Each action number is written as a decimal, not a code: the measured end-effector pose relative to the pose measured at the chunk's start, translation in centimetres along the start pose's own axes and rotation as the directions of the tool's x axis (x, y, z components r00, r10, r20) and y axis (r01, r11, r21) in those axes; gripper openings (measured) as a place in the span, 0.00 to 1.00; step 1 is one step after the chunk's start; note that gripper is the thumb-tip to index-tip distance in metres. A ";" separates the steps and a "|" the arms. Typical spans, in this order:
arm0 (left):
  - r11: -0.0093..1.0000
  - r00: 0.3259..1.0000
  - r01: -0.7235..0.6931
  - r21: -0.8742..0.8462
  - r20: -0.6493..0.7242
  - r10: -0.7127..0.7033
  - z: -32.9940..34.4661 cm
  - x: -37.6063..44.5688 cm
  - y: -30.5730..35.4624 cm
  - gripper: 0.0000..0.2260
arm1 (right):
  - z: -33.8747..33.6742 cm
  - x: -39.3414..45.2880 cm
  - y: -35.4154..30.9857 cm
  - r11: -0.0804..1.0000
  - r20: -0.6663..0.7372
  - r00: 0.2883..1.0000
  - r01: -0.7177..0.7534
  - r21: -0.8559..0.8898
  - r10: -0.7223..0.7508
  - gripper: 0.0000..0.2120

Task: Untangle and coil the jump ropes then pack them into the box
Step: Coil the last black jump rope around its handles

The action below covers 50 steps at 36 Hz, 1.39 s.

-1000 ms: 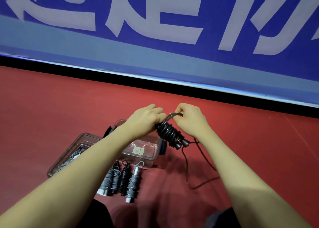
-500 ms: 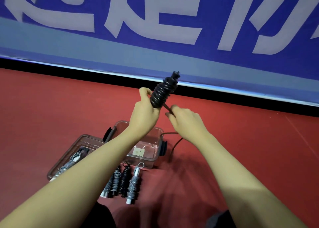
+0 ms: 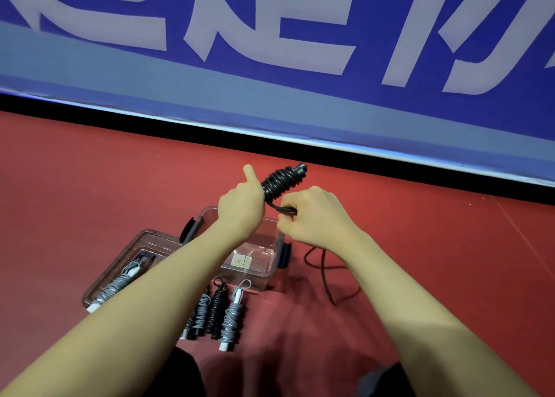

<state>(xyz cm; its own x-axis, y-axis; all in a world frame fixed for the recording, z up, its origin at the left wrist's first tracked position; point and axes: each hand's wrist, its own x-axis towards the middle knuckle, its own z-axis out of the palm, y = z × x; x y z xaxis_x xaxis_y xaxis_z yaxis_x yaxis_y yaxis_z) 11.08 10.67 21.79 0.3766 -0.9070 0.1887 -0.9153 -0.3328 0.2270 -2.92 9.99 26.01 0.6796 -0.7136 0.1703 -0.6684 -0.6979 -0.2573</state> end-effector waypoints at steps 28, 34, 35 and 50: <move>0.696 0.661 -0.703 0.143 -0.231 0.714 -0.5 0.5 -1.6 0.06 | -0.1 0.6 2.2 0.905 -0.035 0.934 -0.336 0.261 0.357 0.04; 0.596 0.554 -0.800 0.071 -0.296 0.778 -1.1 0.2 -1.8 0.06 | 0.1 0.8 3.3 0.897 -0.022 0.927 -0.357 0.260 0.375 0.16; 0.579 0.533 -0.812 0.071 -0.315 0.785 -1.1 0.2 -1.6 0.06 | 0.1 0.8 3.5 0.896 -0.019 0.927 -0.356 0.266 0.373 0.19; 0.949 0.961 -0.242 -0.204 -0.186 0.205 -3.2 -1.1 0.7 0.08 | 0.2 0.4 2.7 0.966 -0.109 0.960 -0.258 0.019 0.259 0.17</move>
<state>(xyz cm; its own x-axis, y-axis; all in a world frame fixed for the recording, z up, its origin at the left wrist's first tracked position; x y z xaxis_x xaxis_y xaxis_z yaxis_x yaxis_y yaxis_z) 10.52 12.24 24.81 0.2007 -0.8916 0.4058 -0.9303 -0.0437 0.3642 -4.37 7.81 25.20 0.4463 -0.8722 0.2003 -0.8155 -0.4885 -0.3103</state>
